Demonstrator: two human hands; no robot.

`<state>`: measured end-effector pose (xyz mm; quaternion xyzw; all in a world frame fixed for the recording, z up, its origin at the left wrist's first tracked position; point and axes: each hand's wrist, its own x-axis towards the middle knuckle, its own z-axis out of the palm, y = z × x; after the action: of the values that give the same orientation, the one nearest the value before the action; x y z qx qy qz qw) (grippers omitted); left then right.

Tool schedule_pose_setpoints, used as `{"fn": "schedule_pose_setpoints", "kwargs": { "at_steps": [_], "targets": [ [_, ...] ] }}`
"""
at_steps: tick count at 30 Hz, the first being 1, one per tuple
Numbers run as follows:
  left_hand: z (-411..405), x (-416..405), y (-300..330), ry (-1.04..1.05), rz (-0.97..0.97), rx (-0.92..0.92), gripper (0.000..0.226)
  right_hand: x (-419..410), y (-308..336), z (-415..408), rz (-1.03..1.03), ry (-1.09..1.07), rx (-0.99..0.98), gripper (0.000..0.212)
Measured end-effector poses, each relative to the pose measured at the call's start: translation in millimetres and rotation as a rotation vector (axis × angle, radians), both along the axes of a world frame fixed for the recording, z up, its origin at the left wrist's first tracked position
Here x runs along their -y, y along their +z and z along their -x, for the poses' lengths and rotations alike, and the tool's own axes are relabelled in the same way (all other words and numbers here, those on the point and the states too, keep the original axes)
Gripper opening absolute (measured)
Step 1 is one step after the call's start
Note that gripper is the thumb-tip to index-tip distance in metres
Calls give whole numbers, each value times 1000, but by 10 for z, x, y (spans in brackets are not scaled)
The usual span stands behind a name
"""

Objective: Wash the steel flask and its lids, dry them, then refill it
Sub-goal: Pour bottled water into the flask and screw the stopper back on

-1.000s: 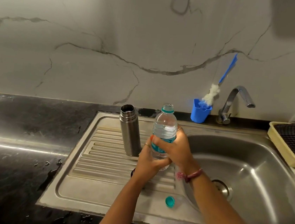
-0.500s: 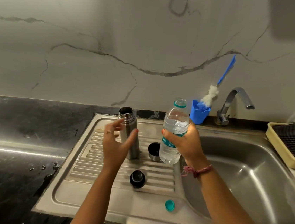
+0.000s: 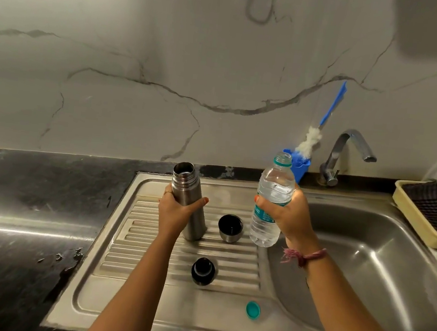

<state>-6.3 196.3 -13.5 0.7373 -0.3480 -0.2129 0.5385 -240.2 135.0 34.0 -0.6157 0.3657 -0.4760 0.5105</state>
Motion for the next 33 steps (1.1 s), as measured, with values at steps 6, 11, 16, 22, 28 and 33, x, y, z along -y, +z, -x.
{"fn": "schedule_pose_setpoints", "kwargs": {
  "at_steps": [6,11,16,22,28,33],
  "targets": [
    [20,37,-10,57,32,-43,63,75,-13,160,9,-16,-25,46],
    [3,115,163,83,89,-32,63,154,-9,321,6,-20,-33,44],
    [131,178,506,44,163,30,61,239,10,501,11,-27,-35,43],
    [395,264,897,-94,195,100,61,360,36,756,27,-50,-67,45],
    [873,388,1062,-244,190,67,60,423,132,1049,42,-98,-81,45],
    [1329,504,915,-318,160,33,57,477,196,1320,128,-135,-177,49]
  ]
}}
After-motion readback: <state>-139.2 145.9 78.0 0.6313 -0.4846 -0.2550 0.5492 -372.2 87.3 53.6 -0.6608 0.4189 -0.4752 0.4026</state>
